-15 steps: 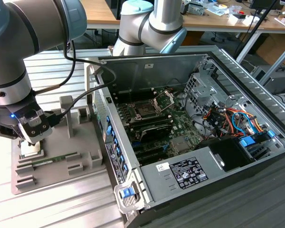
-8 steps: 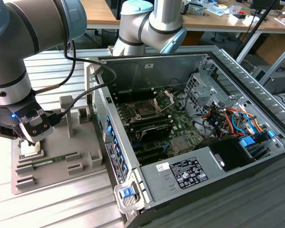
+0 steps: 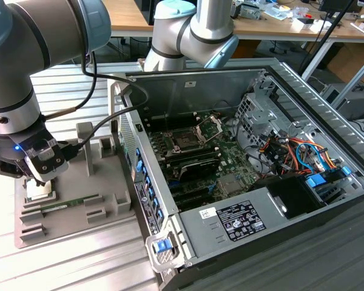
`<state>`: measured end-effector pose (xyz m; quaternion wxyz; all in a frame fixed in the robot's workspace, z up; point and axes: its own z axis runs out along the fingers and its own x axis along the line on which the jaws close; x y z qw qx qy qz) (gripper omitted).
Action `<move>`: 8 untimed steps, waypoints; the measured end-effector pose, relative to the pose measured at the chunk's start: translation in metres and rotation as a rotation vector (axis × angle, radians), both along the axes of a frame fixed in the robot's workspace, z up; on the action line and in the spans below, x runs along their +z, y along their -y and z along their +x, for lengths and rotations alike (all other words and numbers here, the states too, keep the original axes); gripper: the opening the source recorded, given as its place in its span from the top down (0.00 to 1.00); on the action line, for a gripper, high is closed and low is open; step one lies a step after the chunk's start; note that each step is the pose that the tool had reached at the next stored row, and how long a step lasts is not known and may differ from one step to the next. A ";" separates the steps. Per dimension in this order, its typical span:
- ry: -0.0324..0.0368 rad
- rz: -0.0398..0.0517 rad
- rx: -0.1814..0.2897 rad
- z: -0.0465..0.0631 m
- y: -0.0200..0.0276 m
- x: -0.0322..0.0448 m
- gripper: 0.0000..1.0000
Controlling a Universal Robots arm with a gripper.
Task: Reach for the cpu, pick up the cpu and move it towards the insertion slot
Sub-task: 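Pick up the cpu and move it towards the insertion slot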
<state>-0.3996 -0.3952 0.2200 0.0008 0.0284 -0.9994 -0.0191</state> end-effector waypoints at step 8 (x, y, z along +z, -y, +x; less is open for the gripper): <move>0.0000 0.0000 0.001 0.000 0.0000 0.0000 0.76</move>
